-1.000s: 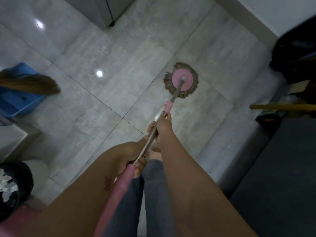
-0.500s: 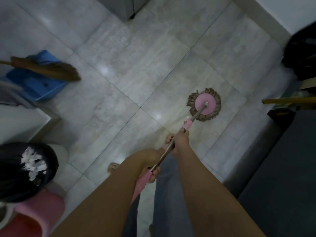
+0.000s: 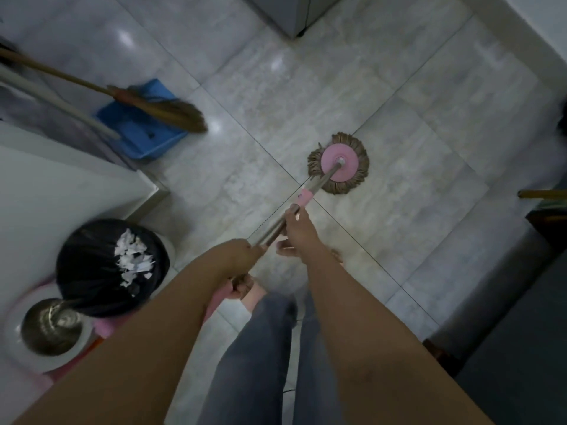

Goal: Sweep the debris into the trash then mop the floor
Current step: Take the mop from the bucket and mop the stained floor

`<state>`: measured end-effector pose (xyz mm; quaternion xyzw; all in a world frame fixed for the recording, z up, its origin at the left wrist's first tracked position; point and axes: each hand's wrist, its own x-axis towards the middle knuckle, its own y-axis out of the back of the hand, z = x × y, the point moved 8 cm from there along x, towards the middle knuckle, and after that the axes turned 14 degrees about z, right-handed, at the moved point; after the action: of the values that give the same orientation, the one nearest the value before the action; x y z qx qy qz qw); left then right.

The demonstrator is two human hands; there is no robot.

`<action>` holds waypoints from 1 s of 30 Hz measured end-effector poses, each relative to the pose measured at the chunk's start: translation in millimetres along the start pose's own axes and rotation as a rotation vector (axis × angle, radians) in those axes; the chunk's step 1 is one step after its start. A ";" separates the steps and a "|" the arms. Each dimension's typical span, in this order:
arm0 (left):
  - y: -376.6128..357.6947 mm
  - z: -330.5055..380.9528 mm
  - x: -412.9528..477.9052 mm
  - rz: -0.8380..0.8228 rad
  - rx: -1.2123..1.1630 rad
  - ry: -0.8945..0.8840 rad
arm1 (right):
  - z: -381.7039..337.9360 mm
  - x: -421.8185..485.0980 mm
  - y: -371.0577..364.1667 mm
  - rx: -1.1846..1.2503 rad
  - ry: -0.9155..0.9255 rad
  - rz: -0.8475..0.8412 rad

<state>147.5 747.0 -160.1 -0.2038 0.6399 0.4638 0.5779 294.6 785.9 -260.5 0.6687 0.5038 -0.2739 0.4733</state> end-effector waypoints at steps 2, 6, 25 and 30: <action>14.9 6.9 7.6 0.099 0.129 -0.094 | -10.6 2.6 3.4 -0.328 0.291 0.073; 36.1 25.3 11.8 0.306 0.443 -0.270 | -26.4 -2.6 -7.3 -0.723 0.778 0.132; 6.8 -9.2 -13.5 0.612 -0.907 -0.164 | -79.6 -17.6 -32.4 -0.770 1.161 -0.102; 27.4 0.9 -37.7 0.745 -1.020 -0.254 | -92.4 -53.3 -25.7 -0.827 1.246 -0.151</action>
<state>135.6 750.7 -115.2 -0.1605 0.2934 0.8999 0.2800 242.1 849.0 -187.7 0.4312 0.7848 0.3351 0.2930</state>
